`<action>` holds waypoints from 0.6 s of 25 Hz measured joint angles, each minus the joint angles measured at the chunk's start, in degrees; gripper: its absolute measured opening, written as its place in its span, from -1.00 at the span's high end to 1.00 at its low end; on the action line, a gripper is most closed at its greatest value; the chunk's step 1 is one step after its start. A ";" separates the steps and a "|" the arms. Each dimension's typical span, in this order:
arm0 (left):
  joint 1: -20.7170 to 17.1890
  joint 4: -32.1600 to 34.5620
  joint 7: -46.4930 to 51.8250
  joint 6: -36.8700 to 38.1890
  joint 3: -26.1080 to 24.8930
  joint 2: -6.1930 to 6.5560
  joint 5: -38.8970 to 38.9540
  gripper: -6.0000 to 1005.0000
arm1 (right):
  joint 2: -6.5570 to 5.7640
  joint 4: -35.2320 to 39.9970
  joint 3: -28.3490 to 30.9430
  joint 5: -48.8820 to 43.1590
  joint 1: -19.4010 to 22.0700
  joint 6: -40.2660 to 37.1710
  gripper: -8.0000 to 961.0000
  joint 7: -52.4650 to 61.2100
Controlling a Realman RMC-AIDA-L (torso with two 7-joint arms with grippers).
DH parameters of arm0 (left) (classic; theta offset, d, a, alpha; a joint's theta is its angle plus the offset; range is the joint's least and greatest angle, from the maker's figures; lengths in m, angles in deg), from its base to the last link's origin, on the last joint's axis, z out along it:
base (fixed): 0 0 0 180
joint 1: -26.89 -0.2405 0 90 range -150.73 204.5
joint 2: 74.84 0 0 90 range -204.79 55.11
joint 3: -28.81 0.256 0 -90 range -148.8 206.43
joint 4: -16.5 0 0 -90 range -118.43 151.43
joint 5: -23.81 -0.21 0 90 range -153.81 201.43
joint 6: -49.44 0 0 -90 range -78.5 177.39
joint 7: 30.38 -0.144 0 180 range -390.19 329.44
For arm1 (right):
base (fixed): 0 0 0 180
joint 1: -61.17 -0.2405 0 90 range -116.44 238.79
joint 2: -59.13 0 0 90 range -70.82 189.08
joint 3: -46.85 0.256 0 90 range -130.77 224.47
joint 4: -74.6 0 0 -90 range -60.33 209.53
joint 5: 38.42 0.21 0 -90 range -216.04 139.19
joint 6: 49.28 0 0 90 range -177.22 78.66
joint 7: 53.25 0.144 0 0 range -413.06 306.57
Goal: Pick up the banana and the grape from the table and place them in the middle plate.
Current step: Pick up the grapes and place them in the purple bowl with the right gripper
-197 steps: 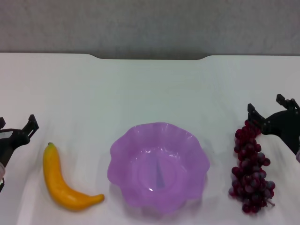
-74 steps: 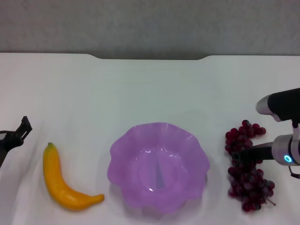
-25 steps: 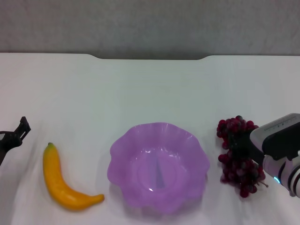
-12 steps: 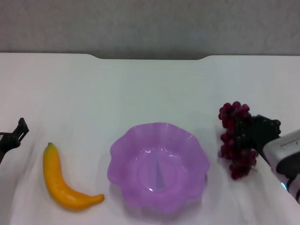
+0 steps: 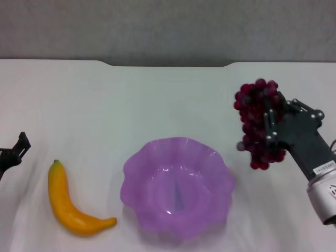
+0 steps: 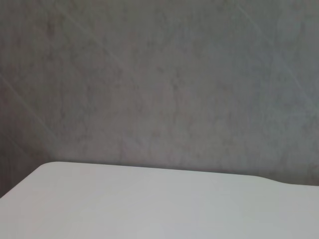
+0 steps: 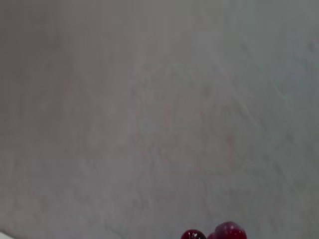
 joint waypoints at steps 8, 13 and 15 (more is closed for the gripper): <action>0.28 -0.07 0.00 -0.08 0.04 -0.04 -0.09 -0.77 | 0.07 -1.32 -2.64 -4.68 -3.26 2.17 0.63 2.54; 0.33 -0.30 0.00 -0.09 0.09 -0.06 -0.28 -0.77 | 0.24 1.62 -5.96 -4.74 -7.25 3.99 0.63 6.69; 0.35 -0.38 0.00 -0.09 0.09 -0.07 -0.29 -0.77 | 0.28 2.58 -6.85 -4.55 -7.61 4.20 0.63 6.77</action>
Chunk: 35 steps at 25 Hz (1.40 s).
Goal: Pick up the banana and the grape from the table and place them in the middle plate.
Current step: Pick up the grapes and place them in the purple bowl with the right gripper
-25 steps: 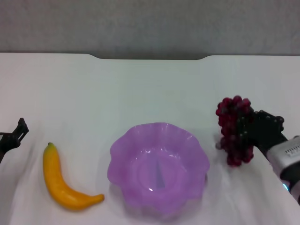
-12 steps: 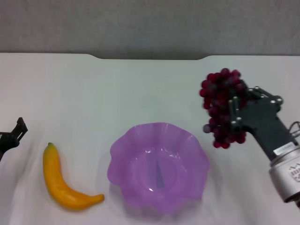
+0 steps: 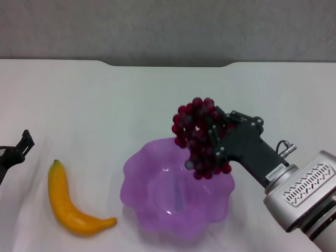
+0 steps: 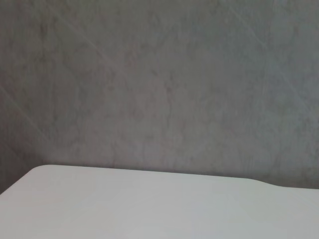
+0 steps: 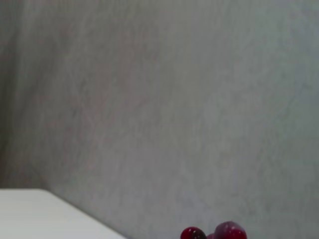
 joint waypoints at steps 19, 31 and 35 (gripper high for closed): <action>0.10 -0.11 0.00 -0.02 0.00 -0.11 0.28 -0.77 | 0.21 8.08 -4.77 0.11 -6.18 7.53 0.63 12.92; 0.18 -0.13 0.00 0.01 0.00 -0.11 0.12 -0.77 | 0.20 9.69 -4.20 0.39 -6.32 7.56 0.30 13.74; 0.46 -0.13 0.00 -0.03 0.10 -0.11 0.08 -0.77 | 0.21 10.26 -4.17 0.43 -6.47 7.48 -0.05 13.79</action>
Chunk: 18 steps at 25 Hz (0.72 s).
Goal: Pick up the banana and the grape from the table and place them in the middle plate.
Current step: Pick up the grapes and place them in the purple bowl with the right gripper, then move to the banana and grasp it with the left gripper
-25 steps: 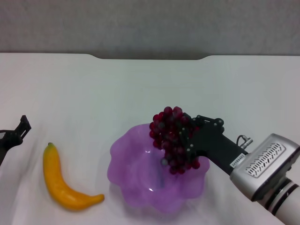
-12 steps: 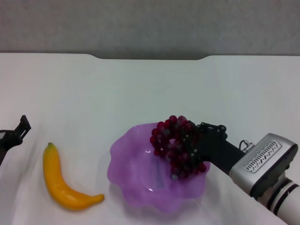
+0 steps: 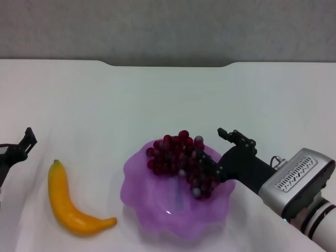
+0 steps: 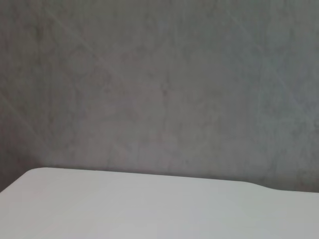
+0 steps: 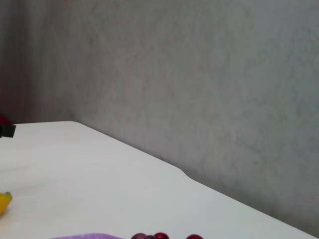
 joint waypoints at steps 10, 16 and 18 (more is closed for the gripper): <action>0.28 -0.11 3.00 -0.12 0.25 -0.08 0.21 -0.77 | 0.20 11.15 0.73 2.63 -0.24 -15.43 -0.68 8.96; -0.47 -2.14 4.29 0.69 1.28 -0.14 -0.20 -0.77 | 0.04 15.07 4.24 8.43 0.10 -17.83 -0.66 10.11; -0.84 -2.96 4.35 0.70 1.90 -0.12 -0.26 -0.77 | 0.02 16.43 4.63 11.10 0.13 -16.57 -0.66 10.60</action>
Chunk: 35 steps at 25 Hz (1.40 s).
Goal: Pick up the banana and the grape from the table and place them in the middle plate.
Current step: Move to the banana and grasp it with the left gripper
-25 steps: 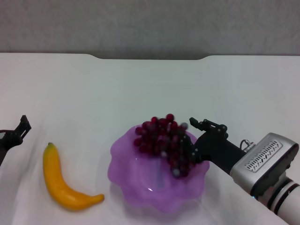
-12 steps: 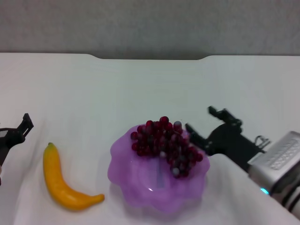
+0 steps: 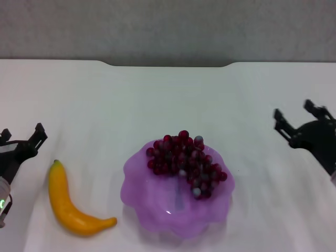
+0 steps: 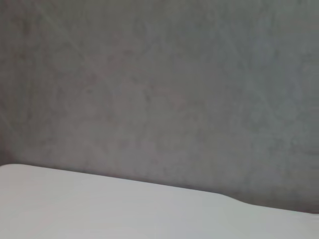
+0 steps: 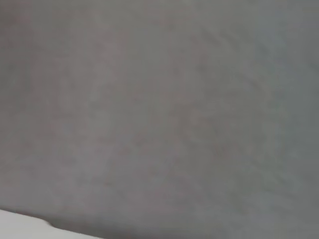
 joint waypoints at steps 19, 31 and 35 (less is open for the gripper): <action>-4.37 -20.10 -2.11 -15.82 -2.02 4.20 -5.86 -0.77 | 0.07 0.80 2.88 3.18 -1.17 12.43 -0.66 -3.17; -17.33 -63.63 -23.26 -76.92 -31.36 0.54 -13.26 -0.76 | 0.11 -0.33 2.61 2.67 -1.15 12.68 -0.66 -4.47; -14.24 -65.92 -17.46 -89.34 -32.63 0.34 -21.85 -0.76 | -0.04 -0.75 2.42 2.59 -1.48 13.50 -0.66 -4.75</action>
